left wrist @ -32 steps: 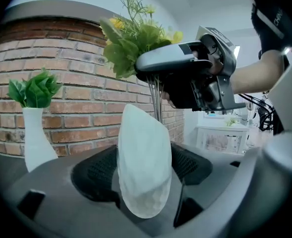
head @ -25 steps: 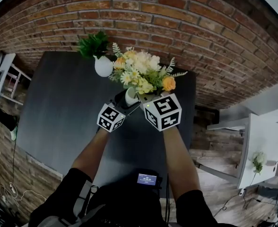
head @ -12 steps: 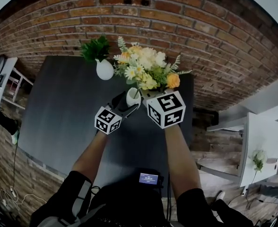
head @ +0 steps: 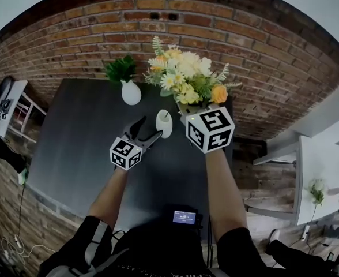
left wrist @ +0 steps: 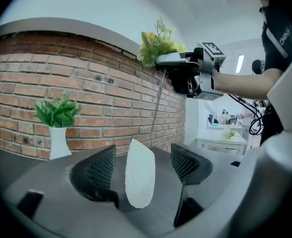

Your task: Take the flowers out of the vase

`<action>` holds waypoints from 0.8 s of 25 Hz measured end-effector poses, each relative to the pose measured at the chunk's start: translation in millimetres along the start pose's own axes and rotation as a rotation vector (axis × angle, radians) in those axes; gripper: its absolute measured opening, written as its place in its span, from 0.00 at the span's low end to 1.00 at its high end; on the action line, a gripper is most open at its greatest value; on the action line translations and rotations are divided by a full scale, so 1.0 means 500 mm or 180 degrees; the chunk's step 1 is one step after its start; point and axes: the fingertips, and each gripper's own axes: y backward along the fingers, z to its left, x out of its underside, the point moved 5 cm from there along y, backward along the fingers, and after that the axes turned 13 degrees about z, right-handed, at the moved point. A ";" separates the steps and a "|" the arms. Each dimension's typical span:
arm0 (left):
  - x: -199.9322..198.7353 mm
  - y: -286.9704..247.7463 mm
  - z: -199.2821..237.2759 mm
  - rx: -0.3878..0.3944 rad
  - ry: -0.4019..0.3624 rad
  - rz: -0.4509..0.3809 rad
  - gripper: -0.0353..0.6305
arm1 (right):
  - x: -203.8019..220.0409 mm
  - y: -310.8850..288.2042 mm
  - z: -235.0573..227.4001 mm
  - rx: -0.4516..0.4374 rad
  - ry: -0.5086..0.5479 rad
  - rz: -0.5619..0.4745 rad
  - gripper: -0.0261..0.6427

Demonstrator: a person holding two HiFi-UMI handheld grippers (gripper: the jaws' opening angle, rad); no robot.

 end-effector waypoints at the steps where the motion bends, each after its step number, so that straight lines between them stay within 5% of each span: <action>1: -0.008 0.013 -0.002 -0.0021 -0.0013 -0.0028 0.55 | -0.007 0.011 0.003 0.0009 0.0007 -0.0014 0.15; 10: -0.077 0.121 -0.040 -0.0013 -0.0144 -0.0194 0.55 | 0.013 0.090 0.056 0.0029 0.0127 0.0205 0.15; 12: -0.079 0.142 -0.056 0.0015 -0.0177 -0.0191 0.43 | 0.041 0.099 0.071 0.0019 0.0084 0.0292 0.15; 15: -0.067 0.164 -0.090 0.0099 -0.0185 -0.0155 0.42 | 0.096 0.115 0.097 -0.0008 -0.0001 0.0433 0.15; 20: -0.036 0.195 -0.133 0.0099 -0.0095 -0.0149 0.18 | 0.192 0.138 0.138 -0.0060 -0.0175 0.0665 0.15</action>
